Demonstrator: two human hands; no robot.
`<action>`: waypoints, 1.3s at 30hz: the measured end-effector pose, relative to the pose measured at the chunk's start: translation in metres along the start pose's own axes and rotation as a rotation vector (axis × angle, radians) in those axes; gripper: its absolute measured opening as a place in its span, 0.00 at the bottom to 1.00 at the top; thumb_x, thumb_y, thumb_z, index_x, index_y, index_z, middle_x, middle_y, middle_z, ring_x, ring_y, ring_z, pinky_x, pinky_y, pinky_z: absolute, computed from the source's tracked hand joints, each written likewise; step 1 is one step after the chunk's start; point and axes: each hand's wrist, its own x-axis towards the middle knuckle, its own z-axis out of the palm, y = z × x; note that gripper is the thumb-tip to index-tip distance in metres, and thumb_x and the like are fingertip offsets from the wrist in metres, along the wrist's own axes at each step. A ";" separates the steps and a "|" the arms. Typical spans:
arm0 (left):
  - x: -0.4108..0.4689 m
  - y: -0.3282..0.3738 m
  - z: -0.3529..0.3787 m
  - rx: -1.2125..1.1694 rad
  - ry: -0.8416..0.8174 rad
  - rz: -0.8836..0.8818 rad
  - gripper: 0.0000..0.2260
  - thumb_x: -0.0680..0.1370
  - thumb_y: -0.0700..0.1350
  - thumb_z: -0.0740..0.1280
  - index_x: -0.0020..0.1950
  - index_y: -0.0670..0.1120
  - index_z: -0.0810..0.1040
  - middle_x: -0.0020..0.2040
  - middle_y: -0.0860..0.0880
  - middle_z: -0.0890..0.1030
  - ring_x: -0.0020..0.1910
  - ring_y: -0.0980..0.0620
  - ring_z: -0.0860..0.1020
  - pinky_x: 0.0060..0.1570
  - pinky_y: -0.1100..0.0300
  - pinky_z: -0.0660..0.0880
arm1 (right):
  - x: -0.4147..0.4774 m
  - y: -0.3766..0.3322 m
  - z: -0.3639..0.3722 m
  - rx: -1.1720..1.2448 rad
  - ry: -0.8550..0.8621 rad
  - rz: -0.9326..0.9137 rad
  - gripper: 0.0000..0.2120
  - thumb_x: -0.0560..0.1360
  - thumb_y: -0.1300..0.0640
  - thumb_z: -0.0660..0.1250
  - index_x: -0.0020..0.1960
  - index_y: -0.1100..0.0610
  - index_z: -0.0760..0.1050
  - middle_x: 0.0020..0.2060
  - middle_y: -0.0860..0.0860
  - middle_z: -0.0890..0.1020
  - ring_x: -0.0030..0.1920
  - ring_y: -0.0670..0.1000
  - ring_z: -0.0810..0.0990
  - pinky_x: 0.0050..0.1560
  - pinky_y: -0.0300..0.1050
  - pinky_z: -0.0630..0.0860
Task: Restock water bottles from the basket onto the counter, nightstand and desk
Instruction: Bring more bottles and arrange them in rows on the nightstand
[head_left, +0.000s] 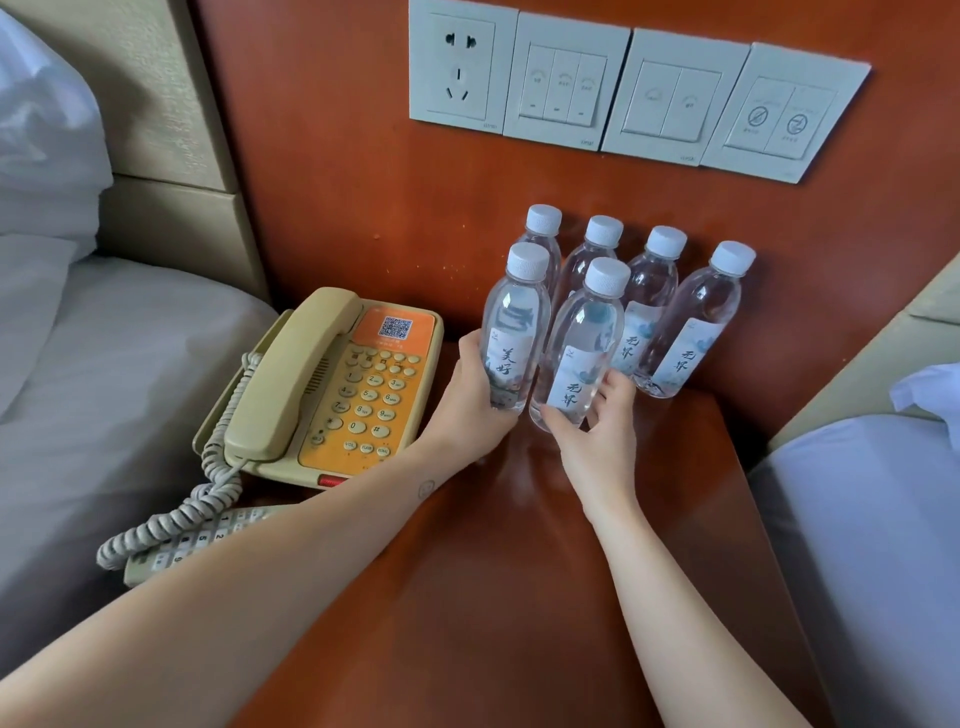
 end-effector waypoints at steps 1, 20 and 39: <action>0.002 0.000 0.002 -0.004 0.013 -0.005 0.35 0.71 0.45 0.76 0.69 0.50 0.57 0.63 0.52 0.72 0.61 0.58 0.74 0.50 0.73 0.73 | 0.003 -0.001 0.001 -0.012 -0.001 -0.003 0.28 0.68 0.59 0.76 0.61 0.45 0.66 0.48 0.26 0.77 0.50 0.30 0.77 0.44 0.21 0.70; 0.009 -0.005 0.009 0.079 0.070 -0.104 0.39 0.75 0.46 0.73 0.75 0.61 0.51 0.68 0.63 0.71 0.64 0.67 0.72 0.54 0.80 0.66 | 0.012 0.005 0.003 -0.175 0.006 -0.008 0.29 0.69 0.61 0.76 0.64 0.47 0.68 0.57 0.46 0.78 0.59 0.44 0.77 0.62 0.45 0.73; 0.007 0.000 0.007 0.203 -0.058 -0.152 0.44 0.72 0.39 0.69 0.79 0.55 0.44 0.71 0.54 0.72 0.57 0.54 0.80 0.50 0.66 0.75 | 0.008 -0.011 0.003 -0.310 0.023 -0.049 0.27 0.68 0.63 0.74 0.64 0.59 0.69 0.55 0.50 0.77 0.59 0.51 0.76 0.61 0.54 0.74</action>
